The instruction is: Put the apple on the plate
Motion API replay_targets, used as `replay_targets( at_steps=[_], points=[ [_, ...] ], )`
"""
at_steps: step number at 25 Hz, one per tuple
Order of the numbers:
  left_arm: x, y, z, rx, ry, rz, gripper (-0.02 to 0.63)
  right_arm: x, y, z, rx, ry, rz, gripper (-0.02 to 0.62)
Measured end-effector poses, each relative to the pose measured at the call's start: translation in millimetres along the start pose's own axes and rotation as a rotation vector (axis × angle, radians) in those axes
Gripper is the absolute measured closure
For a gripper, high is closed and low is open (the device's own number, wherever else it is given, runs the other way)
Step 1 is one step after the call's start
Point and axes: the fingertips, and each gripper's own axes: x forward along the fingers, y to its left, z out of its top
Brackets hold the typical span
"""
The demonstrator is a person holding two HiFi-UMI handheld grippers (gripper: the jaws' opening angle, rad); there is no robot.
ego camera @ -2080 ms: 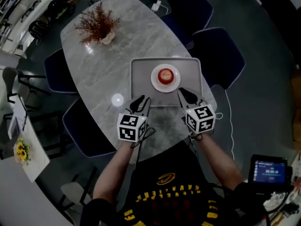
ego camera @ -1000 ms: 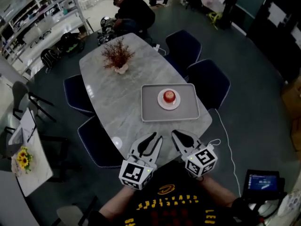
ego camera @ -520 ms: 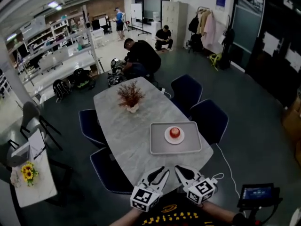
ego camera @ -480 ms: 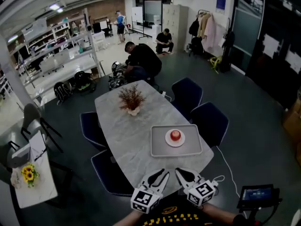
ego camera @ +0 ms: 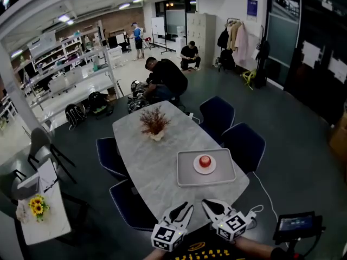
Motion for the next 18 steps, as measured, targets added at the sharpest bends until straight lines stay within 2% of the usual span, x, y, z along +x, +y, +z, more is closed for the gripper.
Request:
replay_targets(
  at_steps=[7,18],
  points=[
    [4,-5,5,0.031,-0.012,0.003,0.517,-6,-5,-5,-0.011,-0.014,-0.007,0.589],
    [3,-12,5,0.017,-0.008,-0.021,0.517,-16,-5,-1,0.003,-0.003,-0.028,0.589]
  ],
)
